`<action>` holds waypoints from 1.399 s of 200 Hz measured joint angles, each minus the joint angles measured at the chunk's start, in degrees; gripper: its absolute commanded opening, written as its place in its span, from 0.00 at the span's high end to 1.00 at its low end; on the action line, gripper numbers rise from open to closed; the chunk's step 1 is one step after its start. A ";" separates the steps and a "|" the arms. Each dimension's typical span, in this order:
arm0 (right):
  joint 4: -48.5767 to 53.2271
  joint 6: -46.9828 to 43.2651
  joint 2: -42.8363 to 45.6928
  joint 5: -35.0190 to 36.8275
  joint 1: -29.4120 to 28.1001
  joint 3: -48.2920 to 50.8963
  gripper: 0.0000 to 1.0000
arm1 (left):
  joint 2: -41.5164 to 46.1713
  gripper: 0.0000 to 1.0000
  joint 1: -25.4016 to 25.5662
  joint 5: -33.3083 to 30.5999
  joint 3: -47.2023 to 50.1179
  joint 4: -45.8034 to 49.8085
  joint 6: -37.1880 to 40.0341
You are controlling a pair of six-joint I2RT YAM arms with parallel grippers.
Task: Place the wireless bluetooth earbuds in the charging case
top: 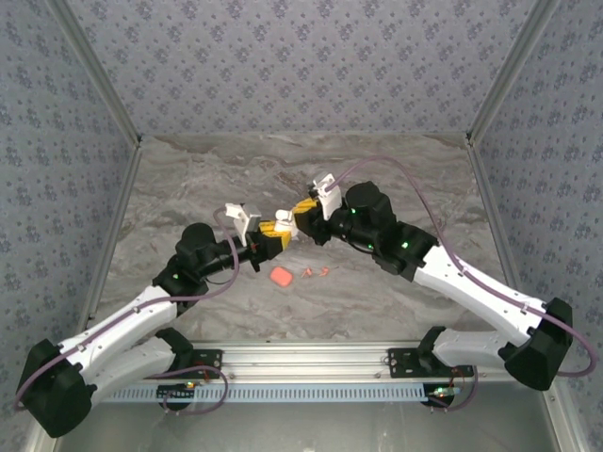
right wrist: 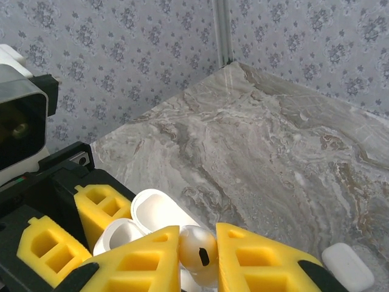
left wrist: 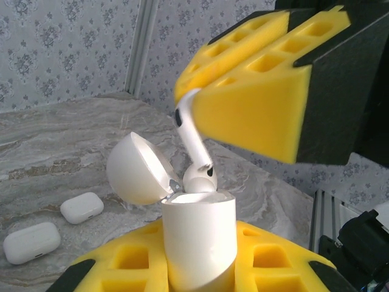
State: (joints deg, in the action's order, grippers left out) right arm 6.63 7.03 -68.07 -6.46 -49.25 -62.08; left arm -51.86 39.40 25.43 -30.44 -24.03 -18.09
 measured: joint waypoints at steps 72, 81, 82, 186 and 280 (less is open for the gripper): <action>-0.68 0.07 -1.49 -1.27 -1.31 -0.11 0.79 | 0.07 1.00 0.00 0.13 0.00 0.24 0.02; -0.70 0.09 -1.49 -1.46 -1.29 -0.11 0.78 | 0.11 1.00 0.00 0.15 0.00 0.26 0.02; -0.70 0.09 -1.49 -1.46 -1.29 -0.11 0.79 | 0.11 1.00 0.00 0.15 0.00 0.28 0.02; -0.85 1.77 -1.49 -5.99 -1.31 -0.61 0.78 | 0.85 1.00 0.02 0.85 0.00 0.35 0.02; -0.33 3.52 -1.49 -11.26 -0.46 -1.66 0.58 | 0.87 1.00 0.07 0.94 0.00 0.17 0.02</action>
State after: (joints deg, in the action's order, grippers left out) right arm 6.31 10.55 -69.56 -17.72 -49.71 -63.75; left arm -50.98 39.46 26.37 -30.44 -23.86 -18.06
